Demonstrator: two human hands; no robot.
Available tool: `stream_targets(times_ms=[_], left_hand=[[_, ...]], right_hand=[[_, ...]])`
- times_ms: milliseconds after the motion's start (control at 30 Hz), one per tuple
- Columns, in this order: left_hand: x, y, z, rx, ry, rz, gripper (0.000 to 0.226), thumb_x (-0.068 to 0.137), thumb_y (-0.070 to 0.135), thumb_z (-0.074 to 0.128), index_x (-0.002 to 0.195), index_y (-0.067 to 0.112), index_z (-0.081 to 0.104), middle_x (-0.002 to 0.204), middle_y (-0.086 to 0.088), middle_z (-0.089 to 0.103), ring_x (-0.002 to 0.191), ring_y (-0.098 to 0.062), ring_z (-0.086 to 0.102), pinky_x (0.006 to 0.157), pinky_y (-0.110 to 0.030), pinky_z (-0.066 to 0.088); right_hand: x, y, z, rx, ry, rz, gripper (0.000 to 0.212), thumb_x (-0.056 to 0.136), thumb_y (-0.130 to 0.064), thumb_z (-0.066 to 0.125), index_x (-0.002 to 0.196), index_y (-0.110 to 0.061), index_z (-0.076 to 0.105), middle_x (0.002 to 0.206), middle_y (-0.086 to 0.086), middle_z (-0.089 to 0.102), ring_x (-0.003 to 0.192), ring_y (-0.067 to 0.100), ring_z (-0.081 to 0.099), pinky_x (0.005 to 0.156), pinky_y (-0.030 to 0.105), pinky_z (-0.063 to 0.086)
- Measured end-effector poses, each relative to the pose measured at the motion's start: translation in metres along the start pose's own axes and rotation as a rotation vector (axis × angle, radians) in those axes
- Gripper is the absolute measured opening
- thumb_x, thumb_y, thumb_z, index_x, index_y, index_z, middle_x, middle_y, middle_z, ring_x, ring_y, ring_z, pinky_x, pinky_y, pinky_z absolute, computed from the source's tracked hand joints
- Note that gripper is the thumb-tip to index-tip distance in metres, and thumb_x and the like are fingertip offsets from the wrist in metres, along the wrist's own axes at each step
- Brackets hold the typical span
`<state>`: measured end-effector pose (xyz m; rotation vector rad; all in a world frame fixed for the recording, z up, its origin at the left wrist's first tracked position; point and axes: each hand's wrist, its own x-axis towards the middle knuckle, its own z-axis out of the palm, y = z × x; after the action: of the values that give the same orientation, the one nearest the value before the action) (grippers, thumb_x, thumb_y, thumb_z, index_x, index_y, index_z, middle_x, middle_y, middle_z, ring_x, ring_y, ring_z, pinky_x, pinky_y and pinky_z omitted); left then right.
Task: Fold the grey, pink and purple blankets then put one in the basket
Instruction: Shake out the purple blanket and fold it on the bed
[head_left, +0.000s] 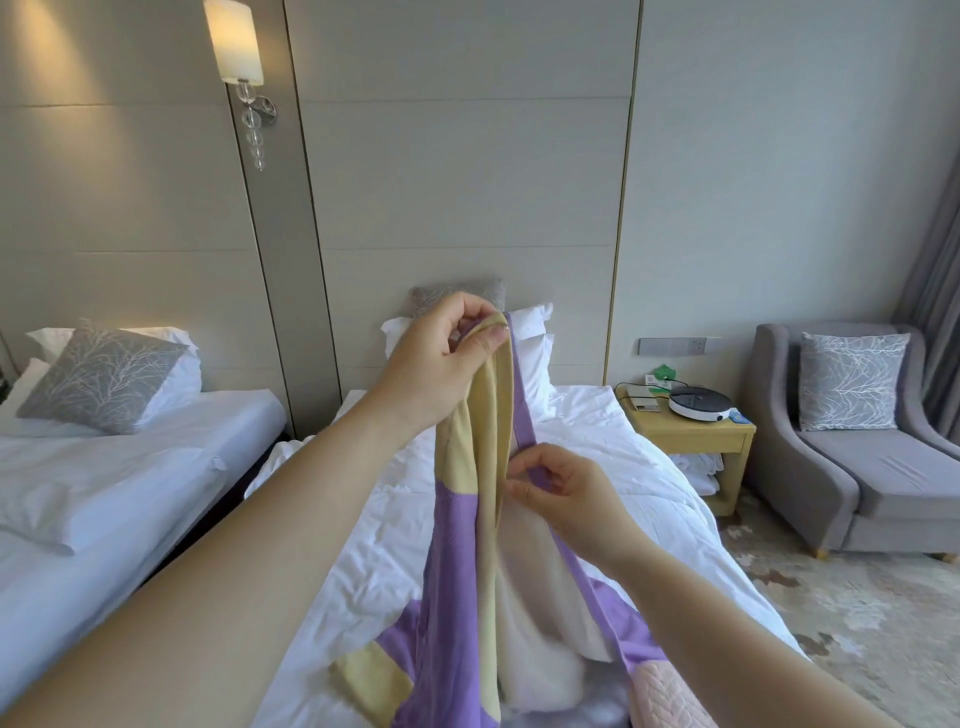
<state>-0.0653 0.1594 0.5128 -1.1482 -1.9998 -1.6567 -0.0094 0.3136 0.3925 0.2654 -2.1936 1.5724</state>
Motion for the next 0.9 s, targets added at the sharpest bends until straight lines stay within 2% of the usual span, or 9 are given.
stream_targets(times_ms=[100,200,367,500,600,667,733,833,900], left_hand=[[0.001,0.002,-0.013,-0.035,0.044,0.008,0.013,0.093,0.01,0.057,0.089,0.022,0.057,0.082,-0.001,0.054,0.072,-0.007,0.047,0.068,-0.013,0.039],[-0.002,0.004,-0.024,-0.077,0.061,0.011,0.011,0.093,0.009,0.057,0.091,0.019,0.057,0.077,0.007,0.054,0.066,0.003,0.048,0.065,-0.008,0.039],[-0.004,-0.004,-0.056,-0.005,0.21,-0.006,0.005,0.094,0.013,0.057,0.097,0.016,0.057,0.082,0.008,0.056,0.068,0.005,0.05,0.069,-0.008,0.039],[-0.011,-0.03,-0.095,0.145,0.387,-0.116,0.002,0.095,0.026,0.055,0.096,0.024,0.055,0.084,0.011,0.053,0.069,0.008,0.049,0.071,-0.011,0.039],[-0.01,-0.048,-0.116,0.067,0.443,-0.294,0.01,0.096,0.032,0.051,0.098,0.023,0.052,0.095,0.003,0.056,0.085,-0.01,0.051,0.084,-0.03,0.041],[-0.005,-0.046,-0.119,-0.061,0.464,-0.395,0.014,0.098,0.03,0.046,0.091,0.02,0.051,0.092,-0.007,0.052,0.084,-0.019,0.046,0.078,-0.037,0.04],[-0.004,-0.042,-0.115,-0.136,0.493,-0.452,0.025,0.098,0.025,0.044,0.073,0.022,0.046,0.077,-0.006,0.044,0.074,-0.018,0.04,0.069,-0.032,0.034],[-0.012,-0.037,-0.096,-0.017,0.259,-0.48,0.031,0.086,0.045,0.057,0.07,0.019,0.053,0.065,0.003,0.047,0.056,-0.011,0.044,0.057,-0.027,0.032],[-0.023,-0.034,-0.077,0.069,-0.074,-0.521,0.059,0.059,0.073,0.064,0.093,0.026,0.063,0.08,0.014,0.058,0.068,0.001,0.054,0.062,-0.021,0.039]], right_hand=[[0.001,0.005,0.016,-0.064,-0.033,0.032,0.015,0.076,-0.015,0.079,0.084,-0.024,0.069,0.089,-0.011,0.07,0.086,-0.002,0.061,0.082,0.014,0.043],[0.006,0.008,0.033,-0.203,-0.027,0.058,0.012,0.078,-0.024,0.078,0.087,-0.022,0.07,0.096,-0.008,0.068,0.093,0.004,0.06,0.085,0.018,0.043],[0.019,0.008,0.043,-0.333,-0.032,0.045,0.017,0.086,-0.012,0.066,0.074,-0.003,0.06,0.078,0.014,0.057,0.074,0.022,0.052,0.071,0.037,0.038],[0.028,-0.013,0.015,0.033,-0.025,0.117,0.014,0.091,-0.012,0.062,0.077,-0.009,0.062,0.076,0.013,0.054,0.074,0.023,0.044,0.07,0.037,0.035],[0.041,-0.049,0.003,0.336,-0.054,0.086,0.012,0.088,-0.019,0.06,0.08,-0.01,0.06,0.074,0.014,0.052,0.068,0.028,0.042,0.061,0.04,0.033],[0.049,-0.068,0.004,0.365,-0.076,0.05,0.014,0.092,-0.017,0.056,0.079,-0.014,0.061,0.068,0.008,0.055,0.057,0.021,0.046,0.05,0.03,0.037],[0.053,-0.076,0.008,0.262,-0.096,0.045,0.016,0.096,-0.014,0.053,0.082,-0.015,0.06,0.074,0.009,0.052,0.063,0.021,0.044,0.054,0.028,0.035],[0.053,-0.076,0.013,0.175,-0.182,0.039,0.01,0.097,-0.009,0.051,0.091,-0.006,0.059,0.082,0.01,0.049,0.075,0.023,0.041,0.065,0.034,0.034],[0.049,-0.077,0.015,0.182,-0.241,0.019,0.009,0.096,-0.006,0.051,0.092,-0.004,0.059,0.077,0.007,0.057,0.071,0.017,0.05,0.067,0.025,0.041]])
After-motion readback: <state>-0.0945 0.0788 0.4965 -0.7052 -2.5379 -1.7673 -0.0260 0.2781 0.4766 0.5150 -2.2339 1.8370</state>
